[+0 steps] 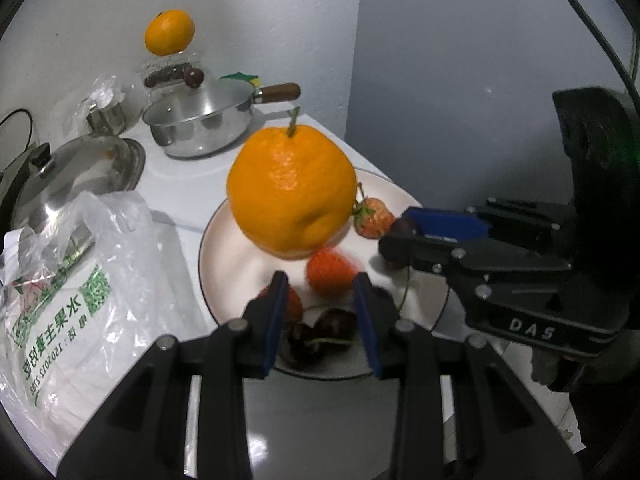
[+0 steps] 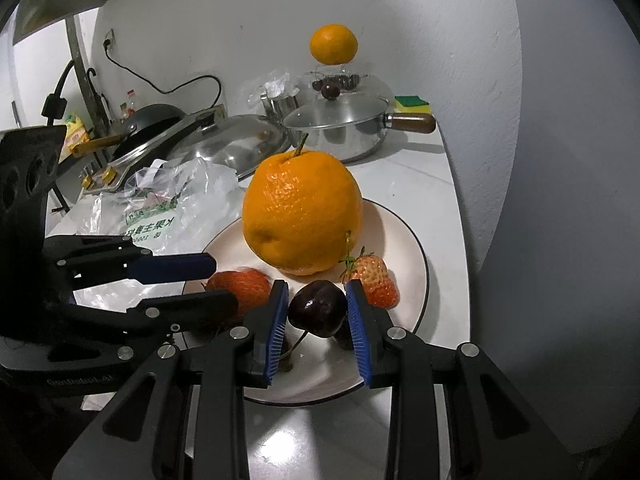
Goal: Organize fruits
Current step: 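Lower the fruit onto the plate beside the orange and open both grippers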
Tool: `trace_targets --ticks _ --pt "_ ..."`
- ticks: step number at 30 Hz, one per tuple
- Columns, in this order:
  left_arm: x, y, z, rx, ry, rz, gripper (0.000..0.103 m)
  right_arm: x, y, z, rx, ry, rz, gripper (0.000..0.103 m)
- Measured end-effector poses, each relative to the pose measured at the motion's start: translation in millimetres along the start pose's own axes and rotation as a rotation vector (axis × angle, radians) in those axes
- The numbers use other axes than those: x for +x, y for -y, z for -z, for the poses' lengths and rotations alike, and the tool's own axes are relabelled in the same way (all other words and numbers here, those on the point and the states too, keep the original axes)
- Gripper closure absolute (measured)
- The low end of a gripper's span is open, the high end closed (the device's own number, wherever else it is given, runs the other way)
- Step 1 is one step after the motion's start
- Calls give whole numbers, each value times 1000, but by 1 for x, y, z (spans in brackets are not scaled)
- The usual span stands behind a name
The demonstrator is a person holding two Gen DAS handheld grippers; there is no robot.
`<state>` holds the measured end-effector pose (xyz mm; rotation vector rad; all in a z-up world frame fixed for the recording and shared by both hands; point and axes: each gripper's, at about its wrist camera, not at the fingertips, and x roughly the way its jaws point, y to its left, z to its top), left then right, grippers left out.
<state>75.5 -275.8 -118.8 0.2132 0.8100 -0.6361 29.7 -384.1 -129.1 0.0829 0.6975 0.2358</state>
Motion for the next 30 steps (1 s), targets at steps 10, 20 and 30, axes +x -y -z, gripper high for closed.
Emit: trace_targets --ticks 10,20,30 --pt "-7 -5 1 -9 13 -17 60 2 -4 2 1 -5 9 71" --pt "-30 -14 7 -38 60 -39 47 -12 -15 -1 -7 20 46 57" --pt "-66 -25 19 -61 125 -60 36 -29 -38 -1 -18 41 80 51"
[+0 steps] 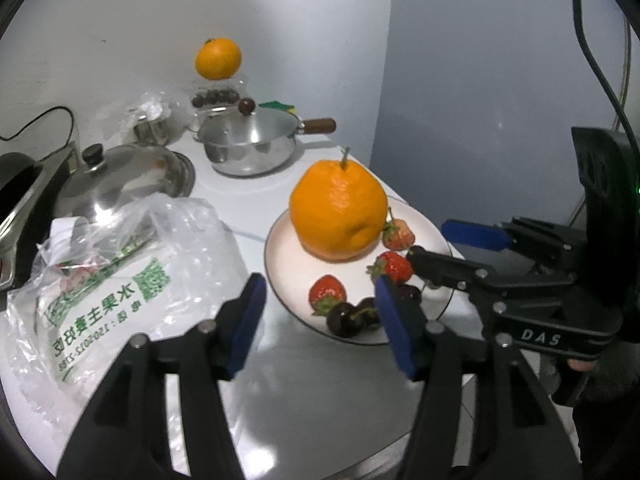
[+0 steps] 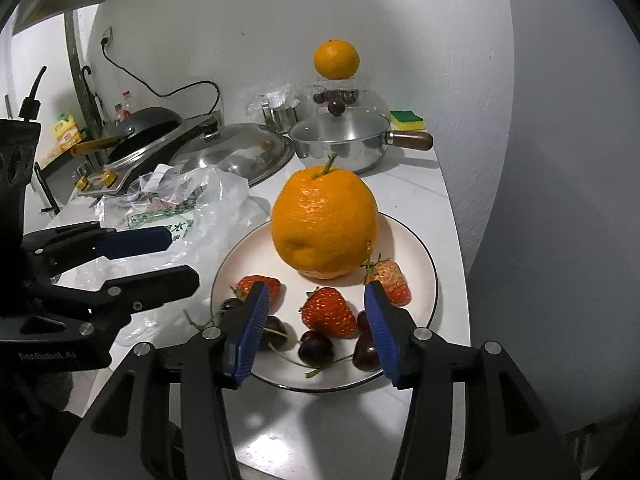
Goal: Organize fruits
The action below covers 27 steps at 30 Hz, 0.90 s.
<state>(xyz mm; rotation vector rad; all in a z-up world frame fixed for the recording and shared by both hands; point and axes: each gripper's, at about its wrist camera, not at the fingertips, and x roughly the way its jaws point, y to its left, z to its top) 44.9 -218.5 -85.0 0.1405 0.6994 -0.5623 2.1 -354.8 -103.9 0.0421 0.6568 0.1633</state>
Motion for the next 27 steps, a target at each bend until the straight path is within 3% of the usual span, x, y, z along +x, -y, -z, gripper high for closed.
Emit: trace_targets --ticks 1,7,11,18,27 --pt "-4 -2 1 -7 10 -1 30 -2 -2 0 -1 1 5 50" --pt "-23 -11 5 -24 41 -11 28 -14 -14 -1 3 15 26 49" --pt "-36 -18 8 -35 66 -22 17 -20 -24 -2 4 28 39 34" --pt "-61 -32 14 -71 121 -57 9 -33 -40 -5 10 53 50 33" --pt "-93 -54 23 -113 141 -121 9 -49 -68 -14 4 89 67 32"
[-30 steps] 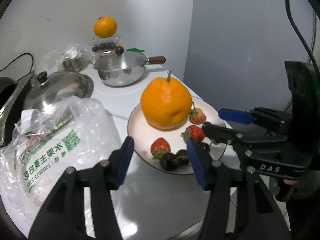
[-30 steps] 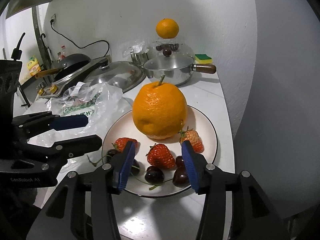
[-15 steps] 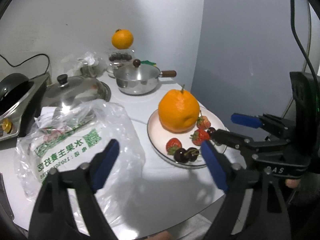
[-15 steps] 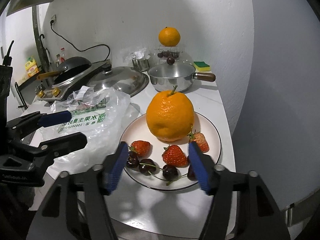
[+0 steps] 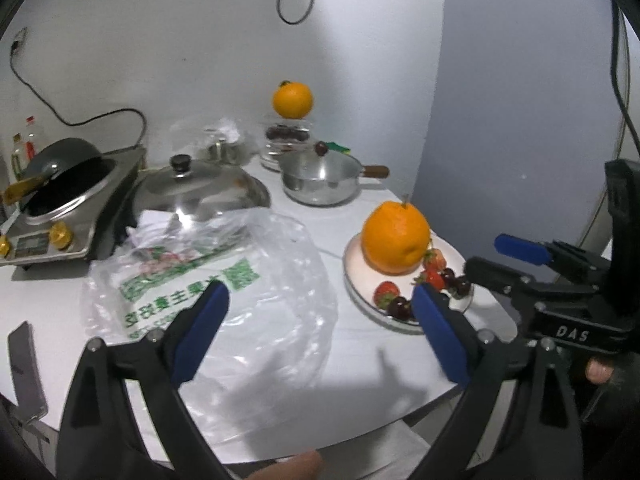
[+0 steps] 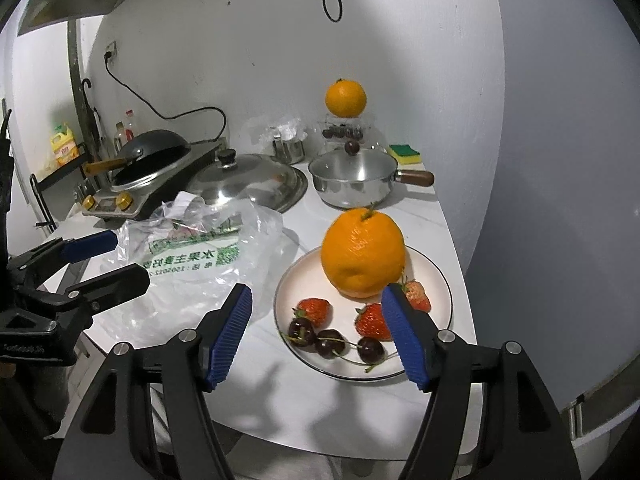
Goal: Organize fruits
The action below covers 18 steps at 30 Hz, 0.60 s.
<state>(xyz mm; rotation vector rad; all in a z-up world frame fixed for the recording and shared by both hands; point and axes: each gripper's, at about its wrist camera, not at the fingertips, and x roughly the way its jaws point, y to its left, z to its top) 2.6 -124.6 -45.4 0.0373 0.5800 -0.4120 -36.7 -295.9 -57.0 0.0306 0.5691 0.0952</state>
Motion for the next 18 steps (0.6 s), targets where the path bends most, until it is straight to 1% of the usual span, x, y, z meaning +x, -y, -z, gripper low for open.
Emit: trace_targets --ticks 4,11,18 --pt "-13 -13 1 -14 8 -40 9 -4 -14 -3 -11 8 -3 32" --pt "-41 -41 3 -43 53 -88 9 -9 -39 -10 -22 20 5 32" --pt "-65 -58 3 -40 97 -109 9 -22 -61 -17 -27 43 29 32"
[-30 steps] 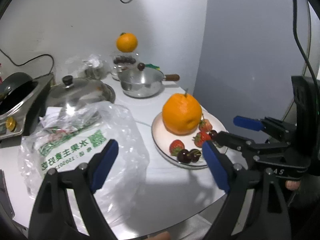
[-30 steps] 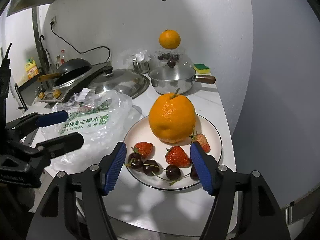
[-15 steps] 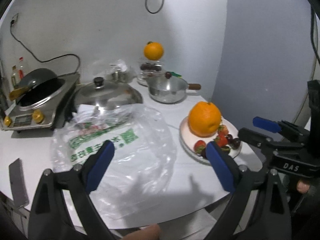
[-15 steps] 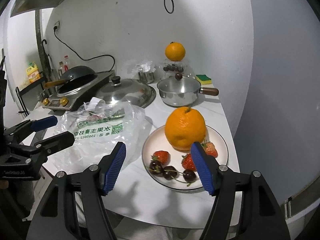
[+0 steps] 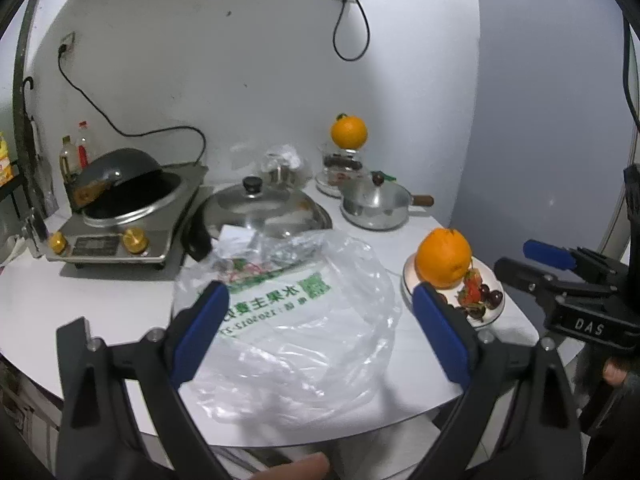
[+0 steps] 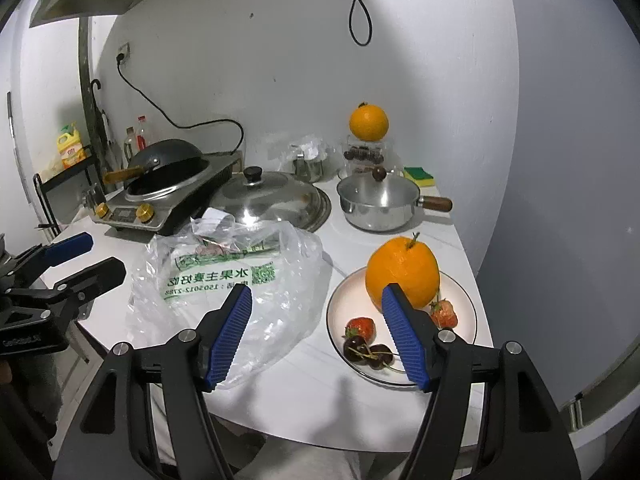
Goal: Organize fruits
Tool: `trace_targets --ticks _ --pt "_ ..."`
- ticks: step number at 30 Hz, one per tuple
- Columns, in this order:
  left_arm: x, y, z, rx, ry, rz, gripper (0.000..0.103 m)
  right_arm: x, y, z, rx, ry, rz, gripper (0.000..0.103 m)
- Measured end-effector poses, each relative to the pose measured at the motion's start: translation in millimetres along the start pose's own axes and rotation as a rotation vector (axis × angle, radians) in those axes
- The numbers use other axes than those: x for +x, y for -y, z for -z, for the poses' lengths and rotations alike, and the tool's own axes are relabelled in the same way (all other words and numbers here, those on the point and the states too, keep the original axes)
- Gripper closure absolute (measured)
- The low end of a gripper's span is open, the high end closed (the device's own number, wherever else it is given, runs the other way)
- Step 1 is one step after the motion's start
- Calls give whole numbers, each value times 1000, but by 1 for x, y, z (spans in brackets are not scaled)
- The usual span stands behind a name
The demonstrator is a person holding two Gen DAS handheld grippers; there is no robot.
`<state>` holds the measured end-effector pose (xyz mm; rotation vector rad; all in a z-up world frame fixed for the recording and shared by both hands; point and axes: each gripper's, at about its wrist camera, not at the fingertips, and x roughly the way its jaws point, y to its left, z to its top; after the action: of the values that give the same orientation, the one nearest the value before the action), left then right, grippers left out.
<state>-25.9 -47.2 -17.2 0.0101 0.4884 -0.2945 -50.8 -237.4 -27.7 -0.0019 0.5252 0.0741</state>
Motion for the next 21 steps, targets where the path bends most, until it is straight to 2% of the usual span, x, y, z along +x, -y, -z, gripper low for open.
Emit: trace_targets --ticks 10,21 --pt "-23 -13 -5 -4 59 -9 9 -25 -25 -8 -30 50 59 32" --pt "-37 -9 -5 9 88 2 9 -38 -30 -8 -35 68 63 32"
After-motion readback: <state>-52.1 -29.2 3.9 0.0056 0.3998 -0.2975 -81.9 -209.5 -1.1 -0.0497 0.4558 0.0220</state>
